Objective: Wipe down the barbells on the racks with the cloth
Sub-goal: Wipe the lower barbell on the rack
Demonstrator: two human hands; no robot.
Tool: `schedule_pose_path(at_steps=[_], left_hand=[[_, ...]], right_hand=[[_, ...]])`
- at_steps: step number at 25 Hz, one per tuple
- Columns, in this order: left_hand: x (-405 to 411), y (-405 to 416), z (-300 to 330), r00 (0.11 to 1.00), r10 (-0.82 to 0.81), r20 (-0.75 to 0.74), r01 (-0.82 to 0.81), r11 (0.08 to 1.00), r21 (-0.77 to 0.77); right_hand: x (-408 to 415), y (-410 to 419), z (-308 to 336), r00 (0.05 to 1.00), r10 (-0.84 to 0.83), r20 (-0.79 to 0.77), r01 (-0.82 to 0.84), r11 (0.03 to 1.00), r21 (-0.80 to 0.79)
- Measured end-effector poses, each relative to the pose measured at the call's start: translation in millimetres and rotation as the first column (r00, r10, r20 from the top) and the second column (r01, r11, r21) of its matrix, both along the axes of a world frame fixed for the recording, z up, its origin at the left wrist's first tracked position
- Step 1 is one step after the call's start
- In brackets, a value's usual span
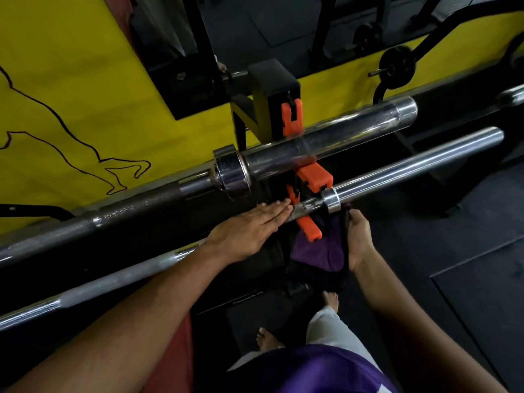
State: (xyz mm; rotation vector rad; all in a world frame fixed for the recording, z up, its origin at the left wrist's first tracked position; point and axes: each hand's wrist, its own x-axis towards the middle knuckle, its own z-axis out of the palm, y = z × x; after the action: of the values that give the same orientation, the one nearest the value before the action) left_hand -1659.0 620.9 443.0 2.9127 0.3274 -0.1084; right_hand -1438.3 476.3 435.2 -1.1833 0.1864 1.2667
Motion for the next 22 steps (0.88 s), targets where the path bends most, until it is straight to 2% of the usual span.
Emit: schedule_pose_path(at_steps=[6,10,17,22], left_hand=[[2,-3,8,0.999,0.024,0.031,-0.023,1.000,-0.016],[1,-7,9,0.998,0.034,0.055,-0.036,0.999,0.036],[0,-11,12,0.992,0.083,0.090,-0.084,0.996,0.007],[-2,-17,19,0.982,0.135,0.133,-0.134,0.991,-0.021]], right_hand=[[-13,-50,38,0.986,0.082,0.147,-0.083,0.997,-0.001],[-8,-70,65,0.972,0.056,0.228,-0.059,0.998,0.006],[-20,-63,118,0.957,0.041,0.289,-0.054,0.998,0.038],[-20,-57,109,0.912,0.050,0.408,-0.063,0.998,0.019]])
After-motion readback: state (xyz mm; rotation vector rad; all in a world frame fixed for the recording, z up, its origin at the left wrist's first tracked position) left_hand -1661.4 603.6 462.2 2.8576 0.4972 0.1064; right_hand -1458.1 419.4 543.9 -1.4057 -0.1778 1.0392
